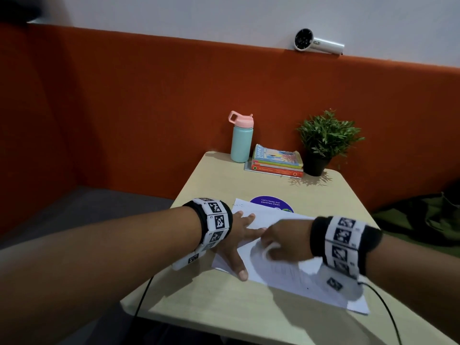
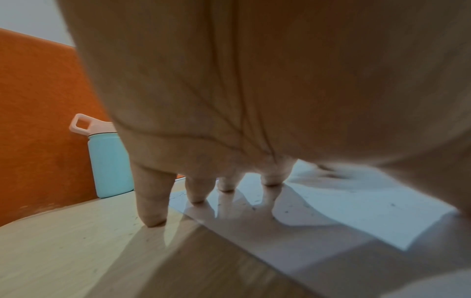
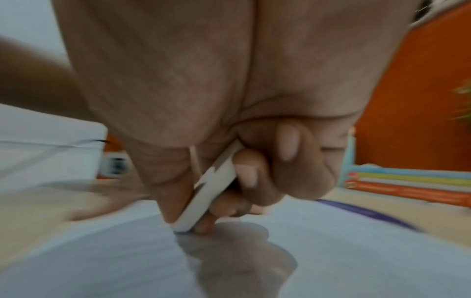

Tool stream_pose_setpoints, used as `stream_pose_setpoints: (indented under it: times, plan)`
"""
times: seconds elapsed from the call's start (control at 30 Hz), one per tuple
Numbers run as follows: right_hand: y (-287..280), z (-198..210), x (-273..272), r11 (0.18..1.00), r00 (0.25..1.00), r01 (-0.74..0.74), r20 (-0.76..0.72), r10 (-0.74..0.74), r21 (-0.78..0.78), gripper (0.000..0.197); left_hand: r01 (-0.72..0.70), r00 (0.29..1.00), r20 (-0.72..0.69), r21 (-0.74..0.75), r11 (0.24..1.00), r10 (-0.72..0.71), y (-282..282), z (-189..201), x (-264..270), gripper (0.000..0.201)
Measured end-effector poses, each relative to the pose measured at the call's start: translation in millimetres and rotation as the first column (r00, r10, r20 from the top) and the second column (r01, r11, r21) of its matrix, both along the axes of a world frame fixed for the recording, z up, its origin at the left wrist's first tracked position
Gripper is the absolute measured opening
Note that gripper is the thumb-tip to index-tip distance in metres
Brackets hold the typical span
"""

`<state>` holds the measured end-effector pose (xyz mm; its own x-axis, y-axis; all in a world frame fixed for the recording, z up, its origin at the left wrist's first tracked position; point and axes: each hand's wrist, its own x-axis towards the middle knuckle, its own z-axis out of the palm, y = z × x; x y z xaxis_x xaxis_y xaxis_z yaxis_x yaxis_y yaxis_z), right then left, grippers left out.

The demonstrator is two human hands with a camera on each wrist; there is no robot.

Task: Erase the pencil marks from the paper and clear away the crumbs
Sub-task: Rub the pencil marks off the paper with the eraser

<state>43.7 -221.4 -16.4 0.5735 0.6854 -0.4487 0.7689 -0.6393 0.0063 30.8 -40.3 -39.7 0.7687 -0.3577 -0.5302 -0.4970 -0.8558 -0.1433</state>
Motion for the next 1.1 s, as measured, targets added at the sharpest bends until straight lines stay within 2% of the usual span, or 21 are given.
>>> stream_pose_setpoints:
  times: [0.1,0.17,0.23,0.3,0.43,0.5,0.57,0.63,0.77,0.83,0.97,1.03,1.1]
  plan:
    - [-4,0,26,0.996,0.987,0.094,0.127,-0.094,0.001,0.034,-0.007,1.0,0.0,-0.004,1.0,0.007,0,2,-2,0.124]
    - [4,-7,8,0.999,0.996,0.052,0.077,-0.053,0.014,0.035,-0.003,1.0,0.0,-0.018,1.0,0.003,1,2,-3,0.123]
    - [10,-10,-22,1.0,0.999,-0.018,-0.031,0.019,0.016,0.034,-0.003,1.0,0.006,-0.021,1.0,0.003,2,0,-2,0.124]
    - [11,-7,-20,1.0,0.998,-0.004,-0.062,0.004,0.0,0.035,0.004,1.0,0.01,-0.021,1.0,-0.004,2,1,-2,0.125]
    - [5,3,18,0.992,0.99,0.119,0.08,-0.115,-0.047,0.04,0.002,1.0,-0.002,-0.021,1.0,-0.002,2,2,-1,0.123]
    - [8,-3,9,0.998,0.996,0.057,0.074,-0.056,-0.022,0.037,0.002,1.0,-0.001,-0.014,1.0,-0.002,2,3,-1,0.122]
    - [13,-8,-20,0.999,0.999,-0.045,-0.017,0.046,0.021,0.035,0.008,1.0,0.009,-0.009,1.0,-0.008,1,4,-3,0.123]
    - [12,-9,-25,0.998,0.997,-0.044,-0.057,0.046,0.036,0.036,0.013,1.0,0.008,-0.011,1.0,-0.013,0,4,-3,0.122]
    - [2,3,22,0.994,0.987,0.096,0.138,-0.087,-0.06,0.038,0.006,1.0,-0.008,-0.023,1.0,-0.006,1,5,-2,0.122]
    - [6,1,17,0.993,0.98,0.05,0.196,-0.029,-0.103,0.037,0.004,1.0,-0.005,-0.022,1.0,-0.004,2,4,-2,0.121]
    - [21,-1,-33,0.993,0.993,-0.113,-0.024,0.113,-0.014,0.035,0.007,1.0,0.026,-0.021,1.0,-0.006,1,2,-3,0.124]
    - [15,0,-16,0.997,0.996,-0.072,-0.049,0.071,-0.014,0.034,0.005,1.0,0.014,-0.025,1.0,-0.005,2,1,-3,0.124]
    - [2,1,16,0.997,0.996,0.057,0.078,-0.053,-0.061,0.034,-0.001,1.0,-0.003,-0.021,1.0,0.001,2,1,-1,0.125]
